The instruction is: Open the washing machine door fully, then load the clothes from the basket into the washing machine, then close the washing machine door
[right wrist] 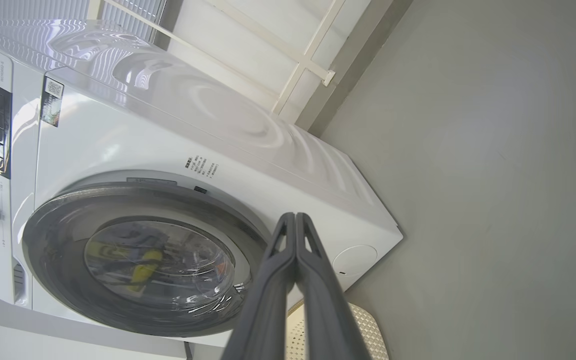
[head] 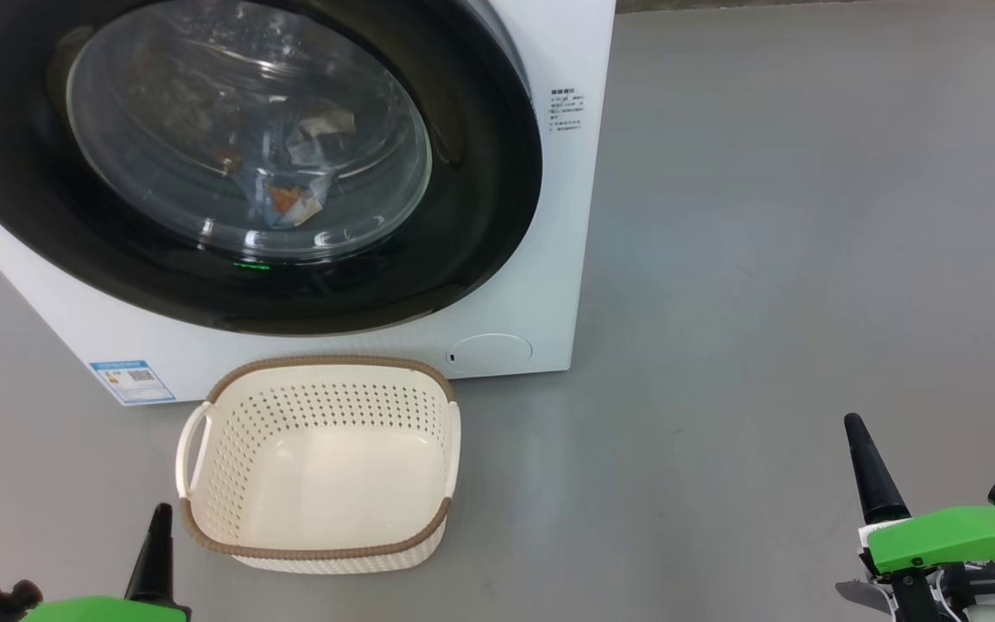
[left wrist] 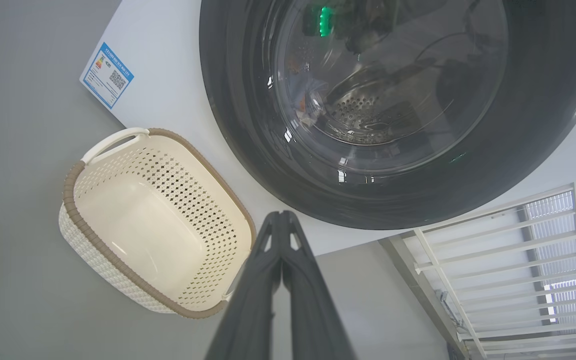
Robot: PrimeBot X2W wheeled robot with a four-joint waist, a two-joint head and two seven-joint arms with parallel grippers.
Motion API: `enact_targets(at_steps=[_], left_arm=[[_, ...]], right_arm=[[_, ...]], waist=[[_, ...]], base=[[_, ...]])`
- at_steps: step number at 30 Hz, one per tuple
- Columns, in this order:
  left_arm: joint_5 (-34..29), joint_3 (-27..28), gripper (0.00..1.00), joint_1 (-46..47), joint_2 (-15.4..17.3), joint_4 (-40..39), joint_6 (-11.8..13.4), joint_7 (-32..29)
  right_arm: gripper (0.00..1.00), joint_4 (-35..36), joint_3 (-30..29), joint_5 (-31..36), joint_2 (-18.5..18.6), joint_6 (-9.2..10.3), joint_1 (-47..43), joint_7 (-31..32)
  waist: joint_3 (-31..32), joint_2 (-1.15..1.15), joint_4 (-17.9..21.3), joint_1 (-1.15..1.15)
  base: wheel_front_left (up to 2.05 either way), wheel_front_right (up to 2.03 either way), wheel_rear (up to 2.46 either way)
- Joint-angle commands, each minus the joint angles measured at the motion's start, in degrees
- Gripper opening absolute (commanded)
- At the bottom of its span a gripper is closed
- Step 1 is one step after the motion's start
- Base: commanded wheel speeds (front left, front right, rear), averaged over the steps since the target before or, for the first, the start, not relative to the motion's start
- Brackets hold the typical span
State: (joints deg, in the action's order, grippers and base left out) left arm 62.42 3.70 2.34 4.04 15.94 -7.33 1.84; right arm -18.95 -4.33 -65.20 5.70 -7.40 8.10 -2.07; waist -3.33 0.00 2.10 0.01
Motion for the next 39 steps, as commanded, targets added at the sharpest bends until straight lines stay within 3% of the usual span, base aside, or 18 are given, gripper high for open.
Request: enact_targets(at_steps=[1,39], left_arm=[[1.56,1.50,0.00,2.27,0.74,-1.49,-0.12,-0.40],[23.63,2.59,0.00,3.52,-0.75,-1.78,-0.15,-6.66]], right_arm=[[0.00,1.90,0.42,-1.88,0.21,-0.06,0.08,0.49],[0.00,4.27,-1.60,-21.58,-2.12,-0.08,-1.49,6.80]], waist=[[0.12,0.00,-0.09,0.00],[2.50,0.00,-1.66,0.00]], base=[[0.00,0.00,0.00],[0.00,0.00,0.00]])
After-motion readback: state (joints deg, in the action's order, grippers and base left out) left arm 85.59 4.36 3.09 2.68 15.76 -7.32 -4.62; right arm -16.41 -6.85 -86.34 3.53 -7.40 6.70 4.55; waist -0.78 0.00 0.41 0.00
